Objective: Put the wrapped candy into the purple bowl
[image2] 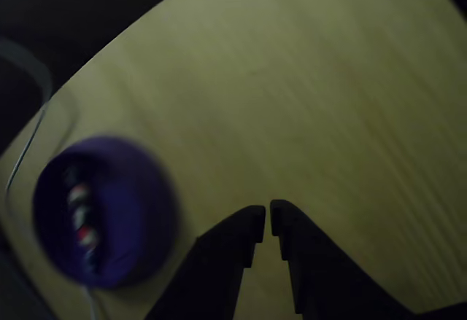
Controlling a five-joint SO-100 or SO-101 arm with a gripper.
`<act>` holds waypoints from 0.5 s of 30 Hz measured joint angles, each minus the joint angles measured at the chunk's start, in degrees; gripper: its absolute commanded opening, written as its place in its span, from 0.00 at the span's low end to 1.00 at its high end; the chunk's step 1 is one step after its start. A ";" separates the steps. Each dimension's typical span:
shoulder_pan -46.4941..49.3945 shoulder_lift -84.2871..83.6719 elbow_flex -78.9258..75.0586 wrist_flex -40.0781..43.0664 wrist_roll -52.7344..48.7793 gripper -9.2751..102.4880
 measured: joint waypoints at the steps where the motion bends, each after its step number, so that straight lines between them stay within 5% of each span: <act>1: 2.11 2.29 2.37 -1.14 -0.09 0.08; 15: 33.13 33.75 33.31 -5.98 2.64 0.08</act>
